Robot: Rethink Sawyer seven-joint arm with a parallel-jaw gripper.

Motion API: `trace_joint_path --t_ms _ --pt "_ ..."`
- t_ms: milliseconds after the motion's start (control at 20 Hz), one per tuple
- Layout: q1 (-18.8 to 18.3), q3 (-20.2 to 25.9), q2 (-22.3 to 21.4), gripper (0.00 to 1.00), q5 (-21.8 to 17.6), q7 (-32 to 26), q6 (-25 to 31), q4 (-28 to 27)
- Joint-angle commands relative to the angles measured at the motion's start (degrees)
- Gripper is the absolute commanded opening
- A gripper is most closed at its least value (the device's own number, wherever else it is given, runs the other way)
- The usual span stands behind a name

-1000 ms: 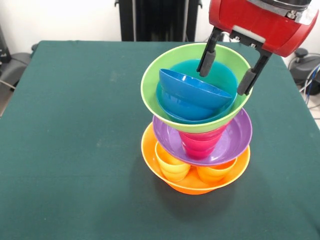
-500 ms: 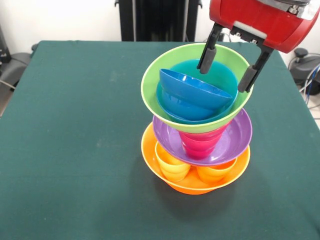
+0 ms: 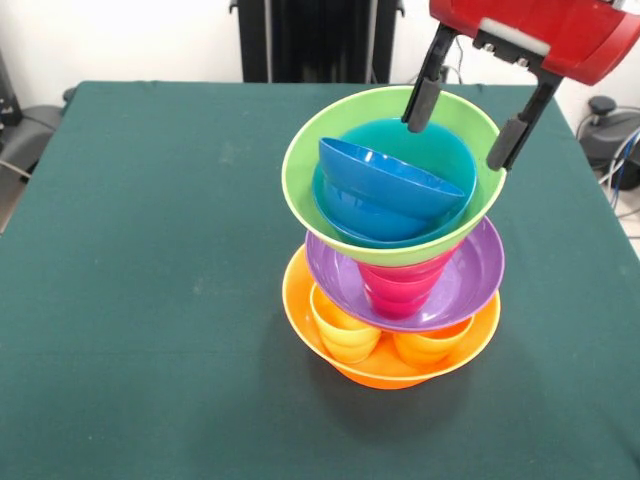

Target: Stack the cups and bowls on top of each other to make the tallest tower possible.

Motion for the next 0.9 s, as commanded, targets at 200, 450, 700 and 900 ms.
trace_joint_path --t_ms 200,450,700,900 --pt "-2.53 3.89 7.02 1.0 -1.74 -17.84 9.08 -11.16" --pt "-3.55 2.1 9.55 1.0 -0.08 -18.61 10.94 -15.99" --pt "-3.65 1.17 10.23 1.0 -0.74 -18.22 7.32 -15.17" --pt "-3.02 1.16 8.79 1.0 -1.75 -15.96 4.32 -11.5"
